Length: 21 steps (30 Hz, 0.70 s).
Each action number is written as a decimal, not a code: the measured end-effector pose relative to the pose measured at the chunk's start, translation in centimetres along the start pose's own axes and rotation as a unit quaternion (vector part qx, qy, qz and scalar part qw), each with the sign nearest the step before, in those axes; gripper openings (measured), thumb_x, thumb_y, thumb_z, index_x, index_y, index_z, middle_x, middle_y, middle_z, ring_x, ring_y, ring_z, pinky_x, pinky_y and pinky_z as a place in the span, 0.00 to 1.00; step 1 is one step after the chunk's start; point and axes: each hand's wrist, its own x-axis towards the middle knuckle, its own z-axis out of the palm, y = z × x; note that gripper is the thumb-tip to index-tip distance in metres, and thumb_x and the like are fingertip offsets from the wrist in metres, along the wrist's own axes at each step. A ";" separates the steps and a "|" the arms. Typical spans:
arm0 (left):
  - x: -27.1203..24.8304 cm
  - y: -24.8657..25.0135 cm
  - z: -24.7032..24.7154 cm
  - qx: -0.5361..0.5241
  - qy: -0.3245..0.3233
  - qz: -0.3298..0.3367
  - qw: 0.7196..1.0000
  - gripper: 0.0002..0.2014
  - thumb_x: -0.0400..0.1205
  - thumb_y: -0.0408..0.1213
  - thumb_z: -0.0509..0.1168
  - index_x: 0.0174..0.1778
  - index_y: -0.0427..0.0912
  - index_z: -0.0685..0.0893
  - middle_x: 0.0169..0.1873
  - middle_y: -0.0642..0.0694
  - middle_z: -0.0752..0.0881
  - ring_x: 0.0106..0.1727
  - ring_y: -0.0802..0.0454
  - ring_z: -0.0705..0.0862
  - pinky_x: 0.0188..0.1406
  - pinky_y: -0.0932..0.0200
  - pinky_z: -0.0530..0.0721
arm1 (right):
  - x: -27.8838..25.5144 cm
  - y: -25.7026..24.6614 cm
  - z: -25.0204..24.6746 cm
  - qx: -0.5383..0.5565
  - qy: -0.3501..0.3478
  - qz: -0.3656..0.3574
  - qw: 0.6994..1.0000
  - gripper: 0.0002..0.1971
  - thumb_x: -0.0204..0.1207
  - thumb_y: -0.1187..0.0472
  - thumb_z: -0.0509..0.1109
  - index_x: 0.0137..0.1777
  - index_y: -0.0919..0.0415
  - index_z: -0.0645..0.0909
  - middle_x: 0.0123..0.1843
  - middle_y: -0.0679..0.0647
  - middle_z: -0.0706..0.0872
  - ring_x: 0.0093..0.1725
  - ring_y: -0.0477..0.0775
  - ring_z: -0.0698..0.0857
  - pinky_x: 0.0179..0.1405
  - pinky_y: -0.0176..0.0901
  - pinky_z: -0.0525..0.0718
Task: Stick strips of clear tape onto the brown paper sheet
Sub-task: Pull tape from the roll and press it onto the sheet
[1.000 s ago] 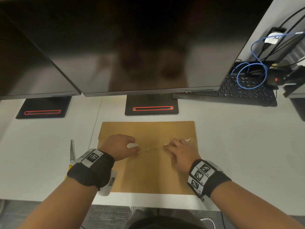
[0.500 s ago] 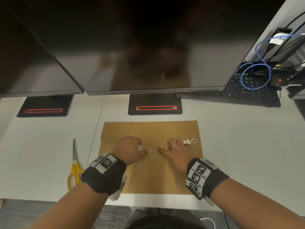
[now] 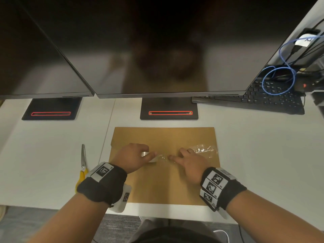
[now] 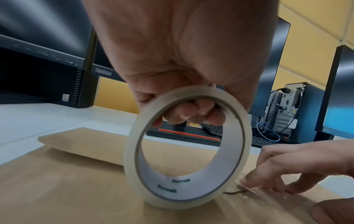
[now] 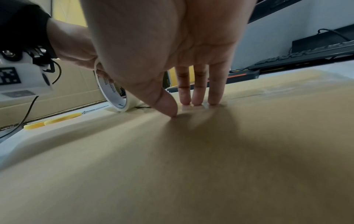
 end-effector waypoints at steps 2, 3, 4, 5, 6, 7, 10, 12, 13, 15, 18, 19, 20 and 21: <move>0.1 0.0 0.3 -0.013 0.005 0.000 1.000 0.17 0.80 0.60 0.60 0.30 0.55 0.74 0.24 0.56 0.74 0.34 0.55 0.75 0.28 0.66 0.67 | -0.1 -0.1 0.1 0.002 -0.005 0.000 1.000 0.40 0.70 0.69 0.62 0.78 0.38 0.55 0.70 0.54 0.65 0.68 0.59 0.66 0.52 0.44 0.74; 0.2 0.1 0.4 -0.020 0.008 -0.001 1.000 0.17 0.80 0.59 0.61 0.30 0.53 0.75 0.24 0.55 0.74 0.33 0.54 0.75 0.28 0.66 0.68 | -0.2 -0.1 0.1 0.001 -0.004 0.002 1.000 0.40 0.70 0.69 0.62 0.78 0.37 0.54 0.70 0.54 0.64 0.68 0.60 0.65 0.52 0.45 0.74; 0.2 0.1 0.6 -0.025 0.010 -0.002 1.000 0.18 0.80 0.59 0.62 0.30 0.52 0.76 0.23 0.54 0.74 0.32 0.54 0.75 0.27 0.66 0.68 | -0.3 -0.2 0.1 -0.001 -0.004 0.003 1.000 0.41 0.71 0.69 0.62 0.78 0.35 0.54 0.70 0.54 0.64 0.68 0.60 0.65 0.52 0.46 0.74; 0.3 0.1 0.7 -0.027 0.011 -0.003 1.000 0.18 0.80 0.58 0.62 0.29 0.51 0.75 0.23 0.53 0.74 0.30 0.54 0.74 0.26 0.66 0.67 | -0.3 -0.3 0.0 -0.002 -0.005 0.003 1.000 0.41 0.71 0.69 0.62 0.78 0.34 0.52 0.70 0.55 0.64 0.68 0.60 0.65 0.53 0.46 0.75; 0.3 0.1 0.8 -0.026 0.011 -0.002 1.000 0.19 0.80 0.57 0.63 0.27 0.51 0.74 0.22 0.52 0.73 0.29 0.55 0.74 0.26 0.65 0.66 | -0.3 -0.5 0.0 -0.004 -0.006 0.003 1.000 0.42 0.71 0.69 0.61 0.77 0.32 0.51 0.70 0.55 0.63 0.68 0.61 0.64 0.54 0.47 0.75; 0.4 0.1 0.8 -0.026 0.012 -0.002 1.000 0.21 0.80 0.57 0.63 0.25 0.52 0.72 0.22 0.52 0.73 0.28 0.55 0.73 0.25 0.64 0.66 | -0.3 -0.6 -0.1 -0.005 -0.009 0.003 1.000 0.43 0.72 0.69 0.61 0.77 0.31 0.49 0.71 0.55 0.63 0.68 0.61 0.64 0.56 0.48 0.75; 0.6 0.2 0.9 -0.026 0.009 -0.002 1.000 0.23 0.80 0.56 0.63 0.21 0.50 0.68 0.21 0.51 0.71 0.26 0.56 0.71 0.25 0.60 0.65 | 0.0 -1.0 -0.3 -0.009 -0.021 0.010 1.000 0.44 0.72 0.70 0.60 0.77 0.29 0.47 0.73 0.56 0.61 0.71 0.63 0.62 0.62 0.51 0.75; 0.6 0.7 0.8 -0.012 -0.001 -0.003 1.000 0.25 0.80 0.56 0.63 0.20 0.50 0.66 0.21 0.51 0.70 0.26 0.56 0.70 0.24 0.60 0.63 | 0.2 -1.3 -0.3 -0.017 -0.030 0.014 0.999 0.44 0.72 0.70 0.61 0.77 0.29 0.48 0.73 0.56 0.60 0.72 0.64 0.60 0.62 0.52 0.75; 0.6 0.9 0.7 0.001 -0.004 -0.003 1.000 0.25 0.81 0.56 0.62 0.20 0.50 0.66 0.21 0.52 0.70 0.26 0.56 0.70 0.24 0.60 0.62 | 0.3 -1.4 -0.3 -0.018 -0.033 0.017 0.999 0.44 0.72 0.70 0.61 0.77 0.29 0.48 0.74 0.57 0.59 0.73 0.64 0.59 0.63 0.52 0.74; 0.6 1.0 0.6 0.021 -0.008 0.002 1.000 0.25 0.81 0.56 0.62 0.21 0.50 0.66 0.22 0.52 0.71 0.29 0.53 0.72 0.25 0.59 0.63 | 0.3 -1.6 -0.2 -0.020 -0.027 0.022 0.999 0.43 0.73 0.70 0.61 0.77 0.29 0.48 0.74 0.57 0.59 0.74 0.64 0.59 0.63 0.53 0.74; 0.9 1.2 0.7 0.031 -0.015 0.008 0.999 0.23 0.81 0.57 0.61 0.24 0.48 0.70 0.23 0.51 0.72 0.33 0.51 0.74 0.24 0.59 0.63 | 0.0 -1.6 0.0 -0.016 -0.007 0.022 1.000 0.41 0.74 0.69 0.59 0.77 0.29 0.49 0.74 0.58 0.60 0.74 0.63 0.59 0.64 0.54 0.73; 1.0 1.3 0.7 0.041 -0.022 0.008 0.999 0.22 0.81 0.57 0.60 0.26 0.47 0.72 0.23 0.51 0.72 0.34 0.51 0.75 0.25 0.58 0.64 | 0.0 -1.6 0.2 -0.014 -0.003 0.023 1.000 0.41 0.75 0.69 0.58 0.77 0.29 0.49 0.75 0.58 0.59 0.74 0.63 0.58 0.64 0.54 0.73; 1.1 1.4 0.6 0.055 -0.031 0.009 0.998 0.21 0.81 0.56 0.60 0.28 0.46 0.74 0.24 0.52 0.72 0.35 0.51 0.75 0.27 0.57 0.65 | 0.0 -1.6 0.2 -0.013 -0.001 0.023 1.000 0.40 0.76 0.68 0.58 0.77 0.29 0.48 0.76 0.58 0.58 0.75 0.63 0.58 0.65 0.55 0.72; 1.1 1.4 0.4 0.073 -0.038 0.009 0.997 0.21 0.81 0.56 0.59 0.30 0.45 0.76 0.25 0.52 0.72 0.36 0.51 0.75 0.30 0.57 0.66 | 0.0 -1.6 0.2 -0.011 0.000 0.025 1.000 0.39 0.76 0.68 0.57 0.77 0.28 0.48 0.76 0.58 0.58 0.75 0.63 0.58 0.66 0.55 0.72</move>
